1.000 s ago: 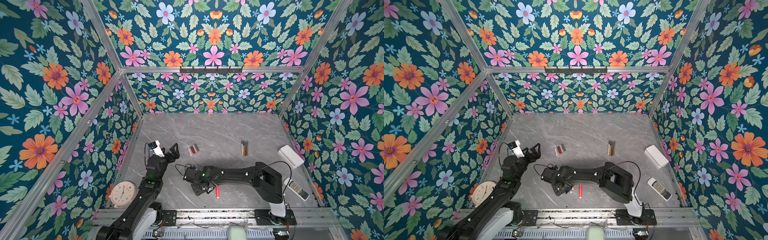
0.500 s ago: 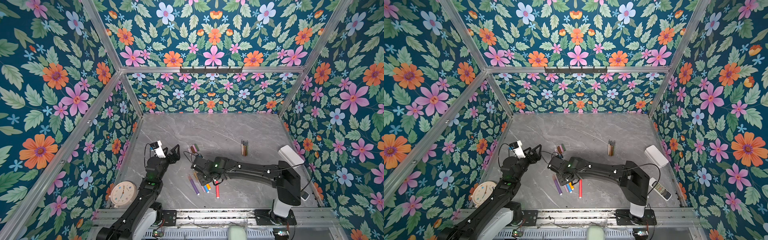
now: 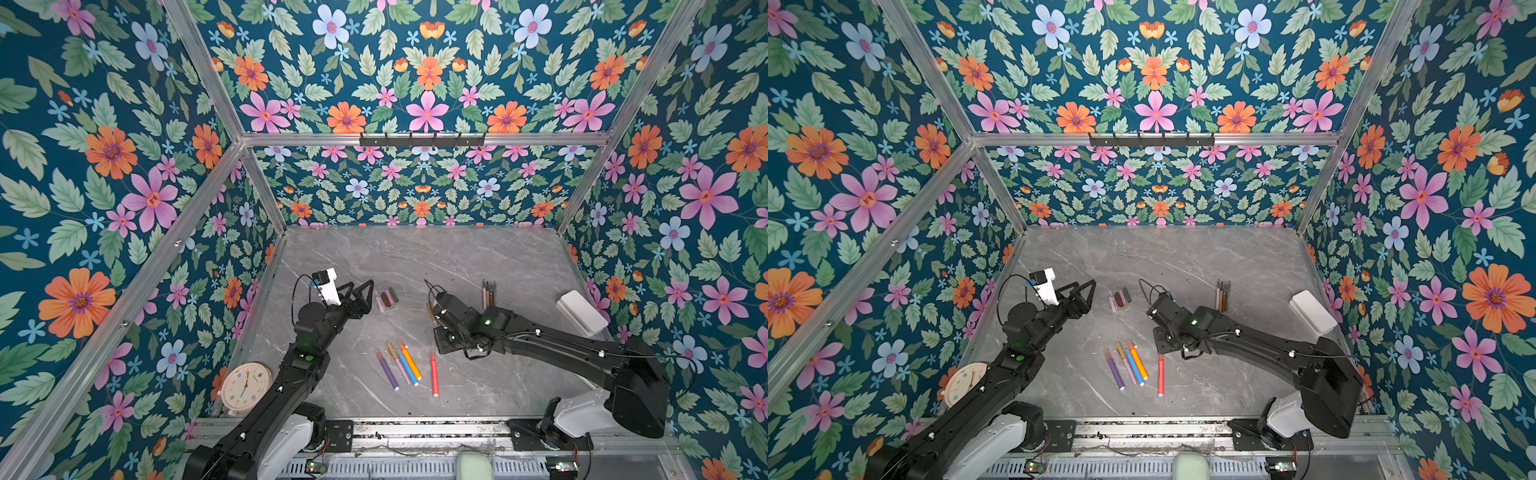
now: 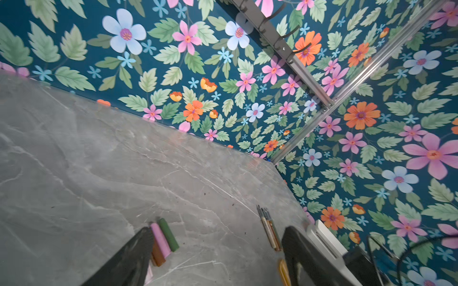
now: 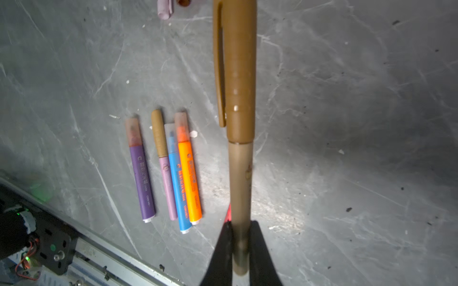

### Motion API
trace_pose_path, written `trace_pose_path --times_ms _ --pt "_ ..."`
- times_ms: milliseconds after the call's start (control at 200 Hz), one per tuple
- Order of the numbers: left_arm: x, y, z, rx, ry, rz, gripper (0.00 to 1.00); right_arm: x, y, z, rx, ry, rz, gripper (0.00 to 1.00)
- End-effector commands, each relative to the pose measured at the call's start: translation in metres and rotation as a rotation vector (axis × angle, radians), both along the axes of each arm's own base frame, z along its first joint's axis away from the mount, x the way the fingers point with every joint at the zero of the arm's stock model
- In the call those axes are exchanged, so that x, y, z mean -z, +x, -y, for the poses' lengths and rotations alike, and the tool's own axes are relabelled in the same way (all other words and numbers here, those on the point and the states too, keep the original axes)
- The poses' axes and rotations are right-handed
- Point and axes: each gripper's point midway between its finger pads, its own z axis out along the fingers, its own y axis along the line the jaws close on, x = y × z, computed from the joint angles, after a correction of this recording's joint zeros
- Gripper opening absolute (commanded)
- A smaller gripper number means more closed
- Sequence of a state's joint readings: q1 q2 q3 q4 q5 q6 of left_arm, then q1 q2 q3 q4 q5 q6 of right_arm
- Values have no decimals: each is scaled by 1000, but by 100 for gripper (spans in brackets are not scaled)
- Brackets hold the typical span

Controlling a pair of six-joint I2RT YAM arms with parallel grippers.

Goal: Open the pen caps
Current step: 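Lift the beige pen with the right gripper while the left moves toward it, then bring the pen's brown cap toward the left gripper while the left opens near it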

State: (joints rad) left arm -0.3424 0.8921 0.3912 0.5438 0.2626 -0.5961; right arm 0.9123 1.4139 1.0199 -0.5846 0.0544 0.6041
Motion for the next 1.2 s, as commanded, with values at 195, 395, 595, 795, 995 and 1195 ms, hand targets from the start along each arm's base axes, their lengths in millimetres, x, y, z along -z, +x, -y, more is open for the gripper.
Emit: trace_pose_path --times_ms 195,395,595,795,995,1195 --pt "3 2 74 204 17 -101 86 -1 14 25 32 43 86 7" --pt "4 20 103 268 -15 -153 84 -11 22 46 52 68 87 7" --pt "15 26 142 416 -71 -250 77 -25 27 58 60 110 102 9" --pt "21 13 170 523 -79 -288 77 -24 18 53 48 167 76 9" --pt "30 -3 186 582 -76 -318 77 -22 1 47 28 254 32 8" --pt "28 -16 202 628 -136 -328 77 -23 -18 51 24 319 4 8"
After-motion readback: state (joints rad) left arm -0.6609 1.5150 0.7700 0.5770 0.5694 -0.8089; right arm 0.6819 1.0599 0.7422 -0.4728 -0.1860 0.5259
